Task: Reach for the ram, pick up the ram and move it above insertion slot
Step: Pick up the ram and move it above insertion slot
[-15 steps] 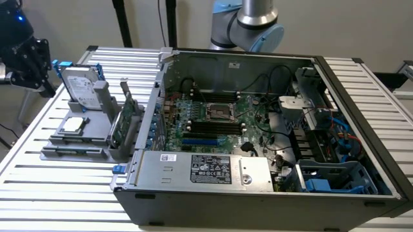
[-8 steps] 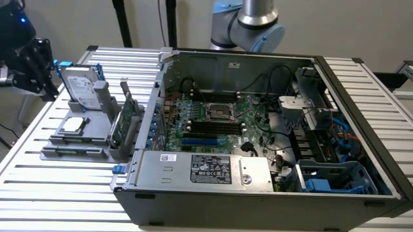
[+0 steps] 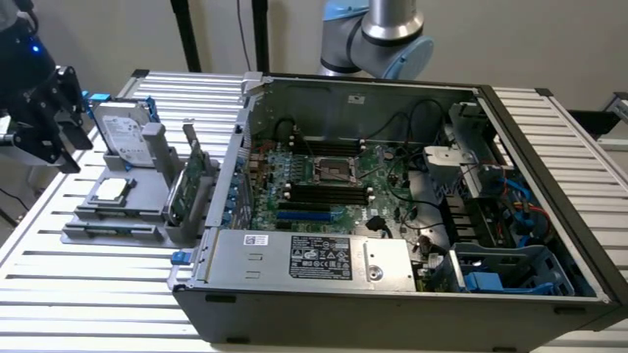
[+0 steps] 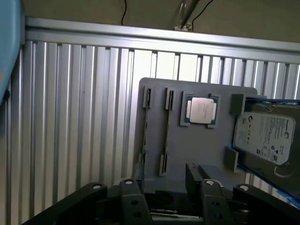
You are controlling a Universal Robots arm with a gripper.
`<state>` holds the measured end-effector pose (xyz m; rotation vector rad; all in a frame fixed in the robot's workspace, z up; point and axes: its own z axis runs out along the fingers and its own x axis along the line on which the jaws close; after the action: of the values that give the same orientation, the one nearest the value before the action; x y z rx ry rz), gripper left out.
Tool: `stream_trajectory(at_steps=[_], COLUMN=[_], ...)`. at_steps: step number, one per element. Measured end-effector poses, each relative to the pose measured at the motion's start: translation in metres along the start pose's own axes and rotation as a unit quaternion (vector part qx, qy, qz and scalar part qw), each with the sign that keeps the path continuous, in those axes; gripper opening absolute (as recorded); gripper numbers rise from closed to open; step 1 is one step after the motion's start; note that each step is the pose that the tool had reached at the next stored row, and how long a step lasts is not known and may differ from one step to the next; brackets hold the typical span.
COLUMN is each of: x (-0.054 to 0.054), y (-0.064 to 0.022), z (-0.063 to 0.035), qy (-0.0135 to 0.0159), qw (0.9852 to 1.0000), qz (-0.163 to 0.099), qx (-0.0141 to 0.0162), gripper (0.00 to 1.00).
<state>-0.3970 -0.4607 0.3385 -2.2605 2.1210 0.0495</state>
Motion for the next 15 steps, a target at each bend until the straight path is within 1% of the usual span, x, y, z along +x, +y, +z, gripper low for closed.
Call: stream_trajectory(at_steps=[15], x=[0.018], y=[0.0012], z=[0.0265], qy=[0.0], qw=[1.0], qz=[0.008], qx=[0.0005], gripper=[0.48])
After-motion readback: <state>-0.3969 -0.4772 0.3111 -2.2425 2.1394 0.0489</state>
